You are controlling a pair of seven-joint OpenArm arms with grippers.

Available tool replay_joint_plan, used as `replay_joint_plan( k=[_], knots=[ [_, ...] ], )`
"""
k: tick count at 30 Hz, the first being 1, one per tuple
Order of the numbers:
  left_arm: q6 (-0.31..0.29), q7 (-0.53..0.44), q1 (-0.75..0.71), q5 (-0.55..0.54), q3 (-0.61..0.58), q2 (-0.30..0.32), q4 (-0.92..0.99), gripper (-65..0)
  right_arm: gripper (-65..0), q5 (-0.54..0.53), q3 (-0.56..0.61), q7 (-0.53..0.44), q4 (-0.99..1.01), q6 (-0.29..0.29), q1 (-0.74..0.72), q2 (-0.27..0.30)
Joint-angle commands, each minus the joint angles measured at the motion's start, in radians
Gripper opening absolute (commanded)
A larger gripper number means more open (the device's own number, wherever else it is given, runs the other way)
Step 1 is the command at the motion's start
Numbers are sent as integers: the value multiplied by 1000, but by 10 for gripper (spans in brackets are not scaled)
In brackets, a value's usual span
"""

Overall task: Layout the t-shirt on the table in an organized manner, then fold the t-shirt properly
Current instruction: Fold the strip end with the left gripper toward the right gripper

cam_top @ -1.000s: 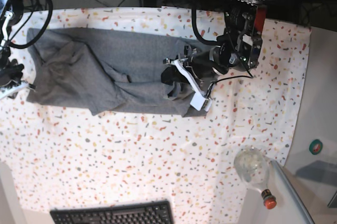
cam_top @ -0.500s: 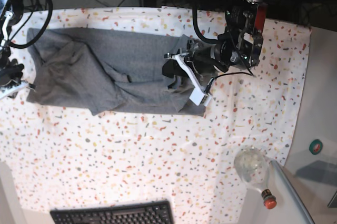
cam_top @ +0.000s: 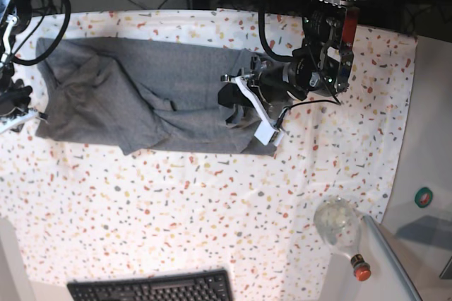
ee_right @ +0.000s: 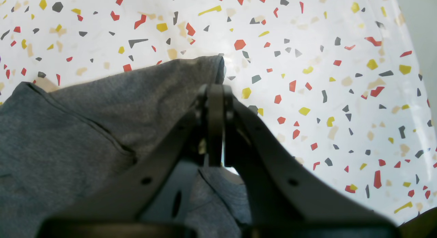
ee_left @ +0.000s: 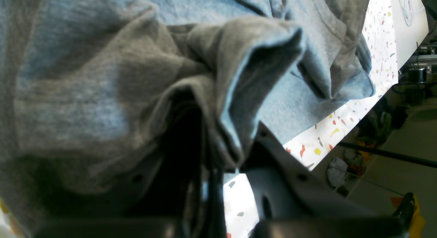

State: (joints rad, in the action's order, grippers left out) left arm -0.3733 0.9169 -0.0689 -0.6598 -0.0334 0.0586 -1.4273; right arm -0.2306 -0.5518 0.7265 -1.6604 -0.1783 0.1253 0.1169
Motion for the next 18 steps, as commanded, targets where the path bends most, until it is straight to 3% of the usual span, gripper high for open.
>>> replay_joint_plan(
  k=[1,9,14,18],
  knots=[
    [-11,-8,21,-24,2,1,-22,-650,-650,-2,-4,-21,-14,-3,-14,14],
    [-10,-8,14,-24,2,4,-57,-650,-650,-2,0,-23,-14,-3,-14,14],
    [56,-8,2,-24,-3,5,-99,-650,-650,-2,2,-21,-14,-3,-23,14],
    [56,-6,-2,-24,-12,7,-100,-650,-650,-2,2,-21,-14,-3,-28,14]
  ],
)
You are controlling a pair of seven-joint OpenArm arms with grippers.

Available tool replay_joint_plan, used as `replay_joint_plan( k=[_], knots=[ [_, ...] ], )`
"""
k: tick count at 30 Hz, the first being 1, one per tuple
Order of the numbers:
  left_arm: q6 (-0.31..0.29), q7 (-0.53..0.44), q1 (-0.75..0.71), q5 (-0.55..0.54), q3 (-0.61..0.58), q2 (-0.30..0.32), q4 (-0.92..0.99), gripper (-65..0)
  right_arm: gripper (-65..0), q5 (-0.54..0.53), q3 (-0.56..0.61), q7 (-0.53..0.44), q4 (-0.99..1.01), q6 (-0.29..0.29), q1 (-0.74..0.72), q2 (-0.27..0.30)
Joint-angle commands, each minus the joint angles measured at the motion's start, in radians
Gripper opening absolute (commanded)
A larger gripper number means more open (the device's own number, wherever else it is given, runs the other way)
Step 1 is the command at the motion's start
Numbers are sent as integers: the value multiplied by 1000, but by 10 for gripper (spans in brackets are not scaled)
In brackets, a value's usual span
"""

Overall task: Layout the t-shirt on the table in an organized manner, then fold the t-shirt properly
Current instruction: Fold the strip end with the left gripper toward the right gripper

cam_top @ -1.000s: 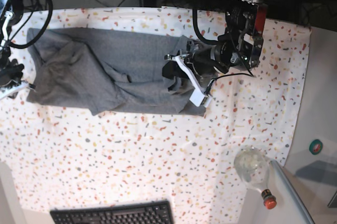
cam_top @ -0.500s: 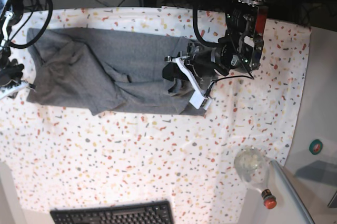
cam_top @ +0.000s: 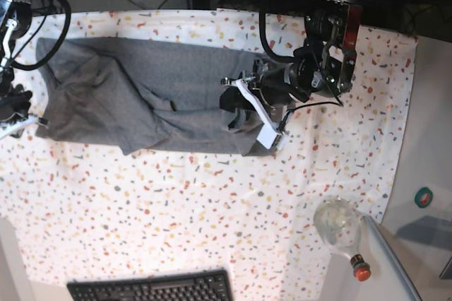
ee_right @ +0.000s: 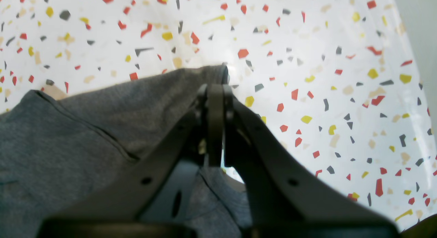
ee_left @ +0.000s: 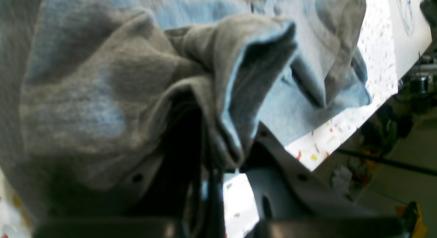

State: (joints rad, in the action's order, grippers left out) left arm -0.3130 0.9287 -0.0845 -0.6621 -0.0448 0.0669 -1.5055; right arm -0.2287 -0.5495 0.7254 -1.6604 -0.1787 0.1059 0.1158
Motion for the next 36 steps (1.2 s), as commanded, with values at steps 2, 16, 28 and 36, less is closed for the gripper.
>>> replay_joint_plan(
  k=[2,16,28,36],
  knots=[
    [-4,11,13,-22,1,-2,-23,-650,-650,-4,-1,-20,-14,-3,-10,15],
    [-2,65,28,-18,12,-6,-22,-650,-650,-4,-1,-20,-14,-3,-10,14],
    [-2,65,56,-20,4,-8,38,-650,-650,-4,-1,-20,-13,-3,-10,14],
    [-2,65,59,-20,4,-8,36,-650,-650,-4,-1,-20,-13,-3,-10,14]
  ],
)
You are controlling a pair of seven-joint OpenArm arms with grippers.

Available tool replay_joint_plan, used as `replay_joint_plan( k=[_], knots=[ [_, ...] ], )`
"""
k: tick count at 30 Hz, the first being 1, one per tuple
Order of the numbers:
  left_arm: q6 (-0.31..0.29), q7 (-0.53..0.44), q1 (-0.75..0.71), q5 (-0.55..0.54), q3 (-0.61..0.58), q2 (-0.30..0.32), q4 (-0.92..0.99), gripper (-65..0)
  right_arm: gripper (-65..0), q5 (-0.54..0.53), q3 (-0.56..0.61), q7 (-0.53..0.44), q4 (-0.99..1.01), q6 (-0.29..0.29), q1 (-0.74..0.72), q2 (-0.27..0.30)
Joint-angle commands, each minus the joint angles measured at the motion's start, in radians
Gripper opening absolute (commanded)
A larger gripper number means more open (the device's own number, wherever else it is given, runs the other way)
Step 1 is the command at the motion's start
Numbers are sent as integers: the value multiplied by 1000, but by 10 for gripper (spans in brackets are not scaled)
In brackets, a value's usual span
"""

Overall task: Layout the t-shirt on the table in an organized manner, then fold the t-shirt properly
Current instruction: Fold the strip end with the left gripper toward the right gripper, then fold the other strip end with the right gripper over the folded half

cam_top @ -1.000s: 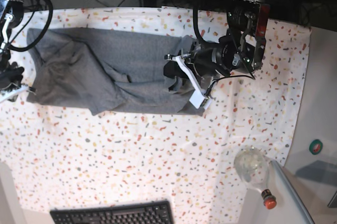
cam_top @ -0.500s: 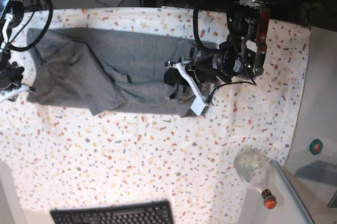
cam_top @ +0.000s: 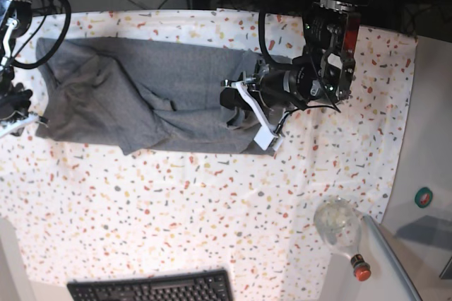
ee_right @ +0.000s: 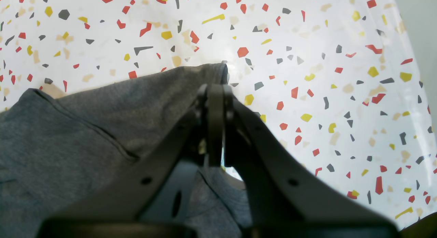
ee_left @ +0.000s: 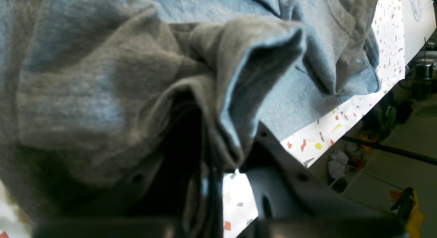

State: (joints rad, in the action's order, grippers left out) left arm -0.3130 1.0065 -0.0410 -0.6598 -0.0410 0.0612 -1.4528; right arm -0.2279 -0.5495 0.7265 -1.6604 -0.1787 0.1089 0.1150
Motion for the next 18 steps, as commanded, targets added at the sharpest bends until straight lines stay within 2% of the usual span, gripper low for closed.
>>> replay_joint_plan(
  k=[1,15,16,18],
  knots=[
    [-2,-13,17,-22,0,-4,-16,-650,-650,-5,-1,-21,-13,-3,-13,15],
    [-2,-15,33,-22,-3,-4,-15,-650,-650,-5,-1,-21,-13,-3,-13,15],
    [-2,-15,33,-21,-3,-4,-13,-615,-650,-5,-1,-21,-13,-3,-13,15],
    [-2,-15,33,-18,-3,-5,-9,-504,-650,-5,-1,-21,-13,-3,-11,15]
  ],
)
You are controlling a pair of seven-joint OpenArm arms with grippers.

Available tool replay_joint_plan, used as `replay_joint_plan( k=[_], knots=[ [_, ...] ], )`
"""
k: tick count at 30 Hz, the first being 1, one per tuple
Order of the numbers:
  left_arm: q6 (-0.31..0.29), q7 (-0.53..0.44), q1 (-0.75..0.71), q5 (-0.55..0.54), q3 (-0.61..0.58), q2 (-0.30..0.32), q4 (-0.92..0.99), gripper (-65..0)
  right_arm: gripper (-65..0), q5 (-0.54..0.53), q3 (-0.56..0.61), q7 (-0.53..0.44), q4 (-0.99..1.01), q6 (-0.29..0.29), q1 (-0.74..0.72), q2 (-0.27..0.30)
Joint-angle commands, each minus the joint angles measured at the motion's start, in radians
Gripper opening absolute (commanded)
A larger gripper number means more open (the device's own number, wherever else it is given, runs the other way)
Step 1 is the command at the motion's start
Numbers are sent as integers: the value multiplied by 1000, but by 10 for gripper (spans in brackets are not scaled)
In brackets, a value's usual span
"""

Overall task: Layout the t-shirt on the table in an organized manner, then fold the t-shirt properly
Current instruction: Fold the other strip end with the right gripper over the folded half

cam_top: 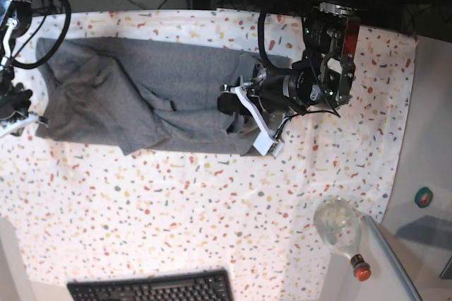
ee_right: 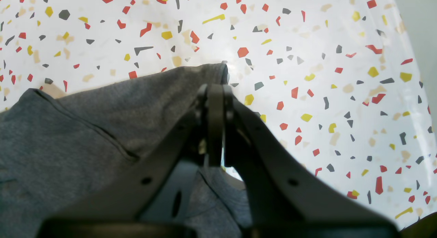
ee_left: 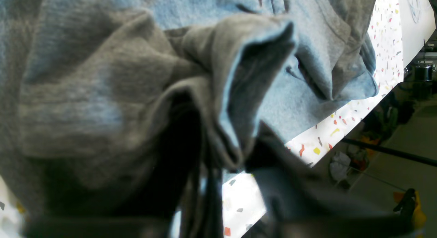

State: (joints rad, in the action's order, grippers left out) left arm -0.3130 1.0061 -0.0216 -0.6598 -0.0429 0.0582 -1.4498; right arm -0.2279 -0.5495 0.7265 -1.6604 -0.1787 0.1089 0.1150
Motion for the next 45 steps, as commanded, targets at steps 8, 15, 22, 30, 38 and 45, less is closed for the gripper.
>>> replay_joint_plan(
  k=[8,15,22,30,38,45],
  knots=[
    [-2,-14,51,-19,-12,-31,111,-295,-650,-6,-1,-21,-13,-3,-10,15],
    [-2,-62,114,-16,-209,-79,131,-298,-650,-6,-1,-20,-13,-3,-8,15],
    [-2,-91,144,-22,-351,-85,149,-298,-650,-6,-7,-20,-13,-3,-4,13],
    [-2,-91,42,-21,-145,15,-49,-301,-650,-6,-5,-20,-13,-3,-5,13],
    [-4,-100,-102,-15,248,121,-119,-650,-650,-15,208,75,-125,-130,53,-62],
    [-8,-100,-200,-15,644,230,22,-650,-618,-15,506,78,-65,-144,87,-209]
  ],
)
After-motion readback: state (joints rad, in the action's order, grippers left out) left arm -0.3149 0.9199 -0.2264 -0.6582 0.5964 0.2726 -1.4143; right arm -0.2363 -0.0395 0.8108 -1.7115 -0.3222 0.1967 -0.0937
